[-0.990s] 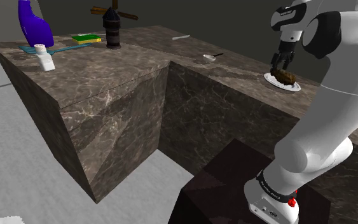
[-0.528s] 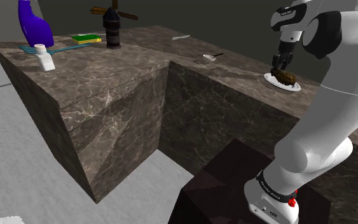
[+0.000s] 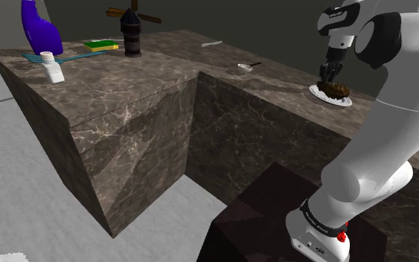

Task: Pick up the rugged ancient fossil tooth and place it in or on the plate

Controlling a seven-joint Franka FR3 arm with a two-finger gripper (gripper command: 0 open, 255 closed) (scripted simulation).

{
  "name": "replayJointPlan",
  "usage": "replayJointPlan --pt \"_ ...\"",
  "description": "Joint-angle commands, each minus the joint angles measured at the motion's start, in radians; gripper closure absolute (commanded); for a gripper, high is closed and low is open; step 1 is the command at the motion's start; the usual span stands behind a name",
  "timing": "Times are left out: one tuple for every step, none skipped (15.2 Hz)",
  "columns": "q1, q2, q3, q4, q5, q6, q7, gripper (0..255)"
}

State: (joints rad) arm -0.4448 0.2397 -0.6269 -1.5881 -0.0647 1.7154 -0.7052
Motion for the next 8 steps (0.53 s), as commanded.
replayJointPlan --pt "-0.003 0.008 -0.001 0.0 0.001 -0.002 -0.001 255" --pt "-0.003 0.008 -0.001 0.014 0.001 -0.015 -0.003 255" --pt "-0.004 0.008 -0.001 0.027 0.001 -0.029 -0.005 255" --pt "-0.005 0.009 -0.002 0.041 0.002 -0.042 -0.007 255" --pt "-0.006 0.009 -0.002 0.055 0.002 -0.055 -0.009 255" --pt "-0.007 0.01 -0.003 0.07 0.003 -0.069 -0.011 255" --pt "-0.008 0.012 -0.003 0.085 0.004 -0.083 -0.014 255" --pt "-0.01 0.013 -0.004 0.1 0.005 -0.096 -0.017 255"
